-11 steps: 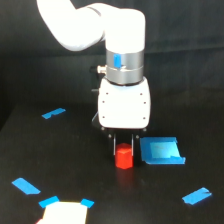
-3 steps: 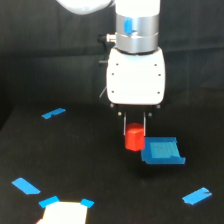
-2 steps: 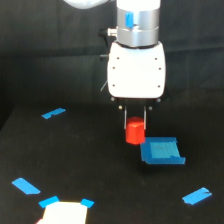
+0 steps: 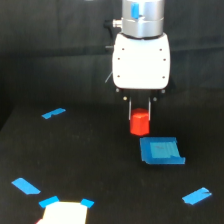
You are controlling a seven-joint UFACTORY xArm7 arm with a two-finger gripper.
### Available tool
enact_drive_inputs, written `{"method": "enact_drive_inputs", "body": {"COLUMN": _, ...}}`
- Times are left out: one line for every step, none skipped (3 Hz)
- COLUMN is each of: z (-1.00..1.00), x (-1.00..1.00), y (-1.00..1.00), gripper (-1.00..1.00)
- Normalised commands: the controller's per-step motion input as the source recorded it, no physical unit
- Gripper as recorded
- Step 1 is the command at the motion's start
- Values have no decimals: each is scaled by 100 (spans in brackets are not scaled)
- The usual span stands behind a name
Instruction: Pick up the red object from the table
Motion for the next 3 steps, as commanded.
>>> {"method": "enact_drive_inputs", "body": {"z": 8, "x": -25, "y": 57, "gripper": -100}}
{"method": "enact_drive_inputs", "body": {"z": 11, "x": -44, "y": -28, "gripper": -89}}
{"method": "enact_drive_inputs", "body": {"z": 47, "x": -41, "y": -57, "gripper": -63}}
